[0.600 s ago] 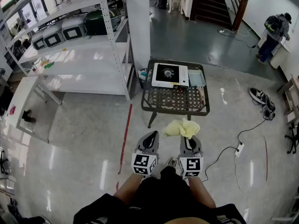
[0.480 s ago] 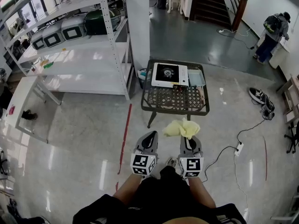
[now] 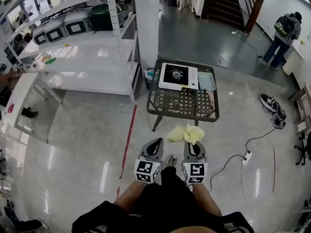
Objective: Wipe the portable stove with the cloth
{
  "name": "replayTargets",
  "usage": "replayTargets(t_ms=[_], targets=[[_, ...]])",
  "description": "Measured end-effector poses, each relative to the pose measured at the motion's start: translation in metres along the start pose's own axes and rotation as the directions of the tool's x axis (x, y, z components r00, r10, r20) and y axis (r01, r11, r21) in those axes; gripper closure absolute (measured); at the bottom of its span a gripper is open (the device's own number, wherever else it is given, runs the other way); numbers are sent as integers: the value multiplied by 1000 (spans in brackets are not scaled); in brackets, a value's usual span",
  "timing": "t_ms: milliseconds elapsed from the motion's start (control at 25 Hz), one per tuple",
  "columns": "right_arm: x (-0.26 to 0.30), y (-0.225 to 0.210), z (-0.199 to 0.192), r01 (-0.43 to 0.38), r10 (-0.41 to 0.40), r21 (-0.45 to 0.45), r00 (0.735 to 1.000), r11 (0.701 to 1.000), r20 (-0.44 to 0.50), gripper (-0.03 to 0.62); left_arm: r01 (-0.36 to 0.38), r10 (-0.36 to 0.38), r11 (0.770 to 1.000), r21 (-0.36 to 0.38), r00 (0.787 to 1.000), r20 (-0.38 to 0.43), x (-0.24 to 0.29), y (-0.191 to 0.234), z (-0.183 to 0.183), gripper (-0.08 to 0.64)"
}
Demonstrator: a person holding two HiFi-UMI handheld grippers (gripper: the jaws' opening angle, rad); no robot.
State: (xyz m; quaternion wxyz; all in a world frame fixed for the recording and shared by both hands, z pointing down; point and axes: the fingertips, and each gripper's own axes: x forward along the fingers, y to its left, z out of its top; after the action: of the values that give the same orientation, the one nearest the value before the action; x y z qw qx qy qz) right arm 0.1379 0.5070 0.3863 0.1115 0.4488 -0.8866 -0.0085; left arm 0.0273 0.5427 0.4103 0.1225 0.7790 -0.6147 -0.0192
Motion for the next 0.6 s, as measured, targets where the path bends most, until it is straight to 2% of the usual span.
replayTargets(t_ms=[400,600], targets=[[81,-49,-2,-29,29,4,999,1000,-24,568,-18,18,1000,4,999,-32,81,27,10,543],[129,-91,2,-38,38,-1,998,999,-51,568,-23,27,998,64,998,-53,145,37,20,543]])
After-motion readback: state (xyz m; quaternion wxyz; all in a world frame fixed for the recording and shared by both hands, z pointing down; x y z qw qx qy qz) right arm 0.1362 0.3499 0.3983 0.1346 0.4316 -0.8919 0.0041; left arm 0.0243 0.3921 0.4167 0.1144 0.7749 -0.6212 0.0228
